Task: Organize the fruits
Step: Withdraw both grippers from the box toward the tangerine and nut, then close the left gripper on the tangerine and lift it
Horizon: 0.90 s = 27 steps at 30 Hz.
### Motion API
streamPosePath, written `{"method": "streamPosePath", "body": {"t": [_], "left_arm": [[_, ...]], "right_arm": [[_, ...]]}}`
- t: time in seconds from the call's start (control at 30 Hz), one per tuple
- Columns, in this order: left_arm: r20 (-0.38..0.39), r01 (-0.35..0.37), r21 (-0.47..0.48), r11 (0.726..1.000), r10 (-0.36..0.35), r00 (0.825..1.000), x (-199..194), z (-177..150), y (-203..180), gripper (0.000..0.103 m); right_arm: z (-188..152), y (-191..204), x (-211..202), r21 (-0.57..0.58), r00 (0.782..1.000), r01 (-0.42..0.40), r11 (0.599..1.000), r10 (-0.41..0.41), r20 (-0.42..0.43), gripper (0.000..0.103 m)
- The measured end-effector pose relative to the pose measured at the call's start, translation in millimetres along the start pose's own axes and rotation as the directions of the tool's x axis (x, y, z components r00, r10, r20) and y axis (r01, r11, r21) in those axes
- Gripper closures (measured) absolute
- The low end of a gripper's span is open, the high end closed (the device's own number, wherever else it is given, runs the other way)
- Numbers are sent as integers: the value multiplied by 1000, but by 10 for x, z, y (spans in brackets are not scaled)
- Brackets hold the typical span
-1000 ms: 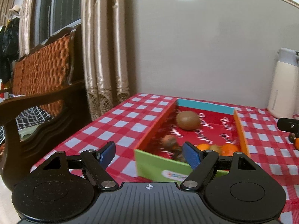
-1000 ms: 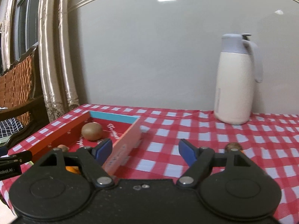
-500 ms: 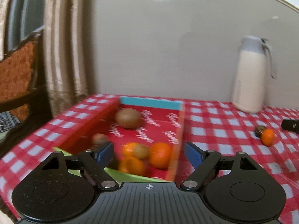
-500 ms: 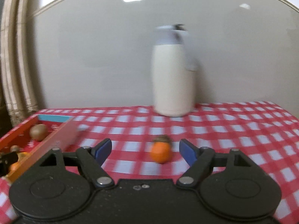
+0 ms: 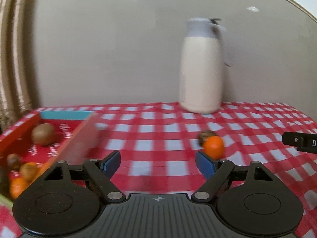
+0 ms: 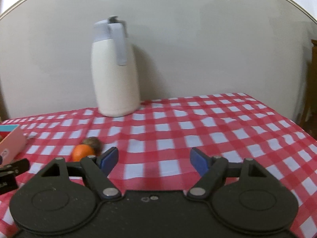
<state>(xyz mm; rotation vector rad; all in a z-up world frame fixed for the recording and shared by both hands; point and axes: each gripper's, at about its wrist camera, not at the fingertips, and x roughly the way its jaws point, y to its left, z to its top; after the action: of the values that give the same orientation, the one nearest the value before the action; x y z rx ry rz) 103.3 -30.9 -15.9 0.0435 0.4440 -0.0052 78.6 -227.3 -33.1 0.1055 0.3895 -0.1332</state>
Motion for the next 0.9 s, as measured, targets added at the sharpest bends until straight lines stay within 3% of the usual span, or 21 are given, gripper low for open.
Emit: {"method": "streamPosePath", "body": {"t": [0.27, 0.37, 0.6, 0.73, 0.9], "left_arm": [[-31, 50, 42, 998, -49, 998, 293, 65, -539, 22], [-51, 64, 43, 997, -62, 997, 392, 77, -647, 30], [-65, 65, 40, 997, -63, 996, 538, 108, -726, 35], [-94, 67, 40, 997, -63, 994, 647, 119, -747, 52], [-104, 82, 45, 996, -77, 992, 701, 122, -772, 54]], "right_arm": [[40, -371, 147, 35, 999, 50, 998, -50, -10, 24], [52, -453, 209, 40, 998, 62, 997, -61, -17, 24], [101, -516, 356, 48, 998, 66, 997, -65, -24, 24], [125, -504, 398, 51, 998, 65, 997, -63, -24, 24], [139, -458, 451, 48, 998, 60, 997, -59, -23, 24]]}}
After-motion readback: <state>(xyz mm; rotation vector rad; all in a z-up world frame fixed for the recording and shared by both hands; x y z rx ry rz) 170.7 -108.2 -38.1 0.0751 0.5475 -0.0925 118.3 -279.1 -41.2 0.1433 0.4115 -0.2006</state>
